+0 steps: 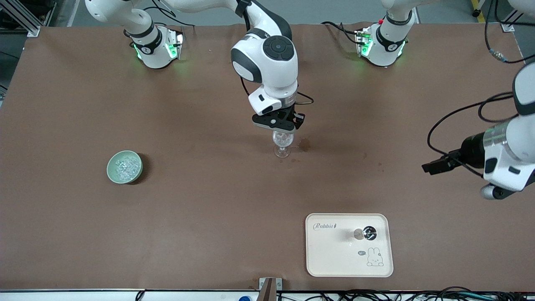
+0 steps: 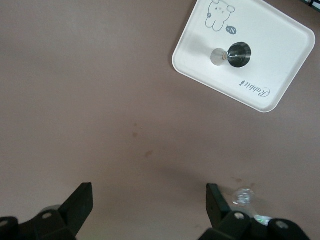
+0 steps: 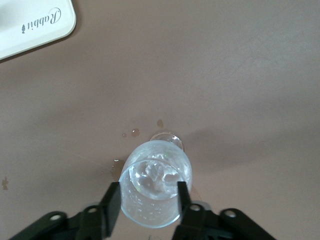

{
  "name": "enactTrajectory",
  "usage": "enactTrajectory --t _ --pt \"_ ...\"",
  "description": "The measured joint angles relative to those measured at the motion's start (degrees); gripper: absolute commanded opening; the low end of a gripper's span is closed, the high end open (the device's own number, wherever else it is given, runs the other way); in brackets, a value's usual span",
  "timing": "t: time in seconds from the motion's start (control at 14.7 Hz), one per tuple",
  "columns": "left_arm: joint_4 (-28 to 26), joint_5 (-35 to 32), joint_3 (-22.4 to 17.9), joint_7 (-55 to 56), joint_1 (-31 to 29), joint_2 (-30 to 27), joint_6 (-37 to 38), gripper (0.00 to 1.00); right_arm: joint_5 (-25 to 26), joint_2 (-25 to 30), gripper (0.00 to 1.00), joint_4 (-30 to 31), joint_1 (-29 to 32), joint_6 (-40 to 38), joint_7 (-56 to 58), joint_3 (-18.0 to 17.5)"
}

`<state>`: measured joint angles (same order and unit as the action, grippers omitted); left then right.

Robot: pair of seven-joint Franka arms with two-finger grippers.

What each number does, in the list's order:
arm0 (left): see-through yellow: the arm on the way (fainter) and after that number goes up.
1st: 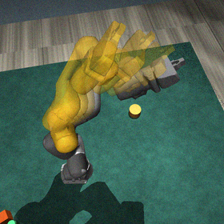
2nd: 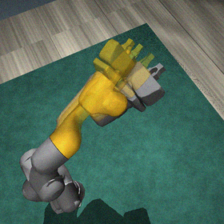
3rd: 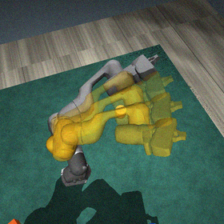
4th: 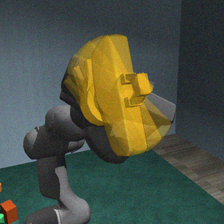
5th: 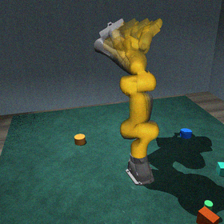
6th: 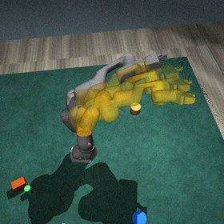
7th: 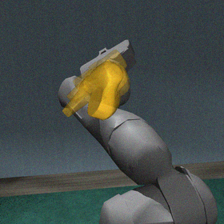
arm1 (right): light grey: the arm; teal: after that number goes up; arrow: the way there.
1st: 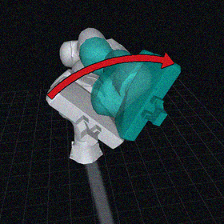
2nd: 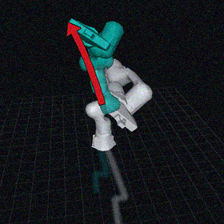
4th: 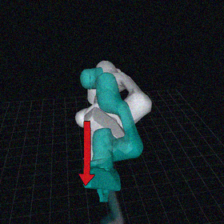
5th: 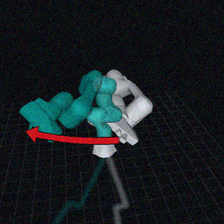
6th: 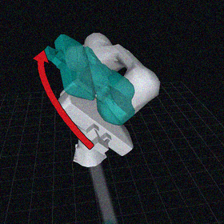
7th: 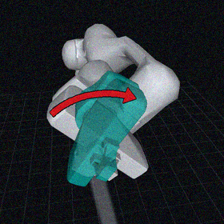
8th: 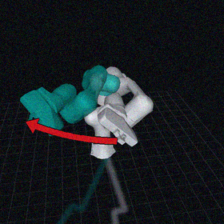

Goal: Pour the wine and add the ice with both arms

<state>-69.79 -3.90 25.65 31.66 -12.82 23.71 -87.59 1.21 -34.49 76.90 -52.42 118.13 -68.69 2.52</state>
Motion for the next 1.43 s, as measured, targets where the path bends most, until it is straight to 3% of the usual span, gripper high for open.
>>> enactTrajectory --t 0.34,0.61,0.95,1.23,1.43 --pt "-0.52 -1.74 1.47 -8.91 -0.30 -5.48 1.86 1.00 0.03 0.04 1.00 -0.85 0.22 -0.01 0.02 0.36" --pt "-3.20 -1.75 -2.78 -17.79 0.77 -11.78 2.30 1.00 0.20 2.37 1.00 -1.96 4.41 -4.34 5.42 1.09" --pt "-10.13 -0.22 -11.69 -21.64 7.95 -19.66 2.36 1.00 0.24 10.44 1.00 -2.43 16.65 -16.30 23.73 1.51" --pt "-15.20 2.32 -18.82 -25.66 12.48 -24.11 1.97 1.00 0.17 15.01 1.00 -2.22 28.58 -20.17 38.61 1.62" --pt "-20.65 2.50 -19.80 -26.14 13.69 -28.04 -0.56 1.00 0.14 17.07 1.00 -1.39 37.49 -21.10 49.90 1.63"
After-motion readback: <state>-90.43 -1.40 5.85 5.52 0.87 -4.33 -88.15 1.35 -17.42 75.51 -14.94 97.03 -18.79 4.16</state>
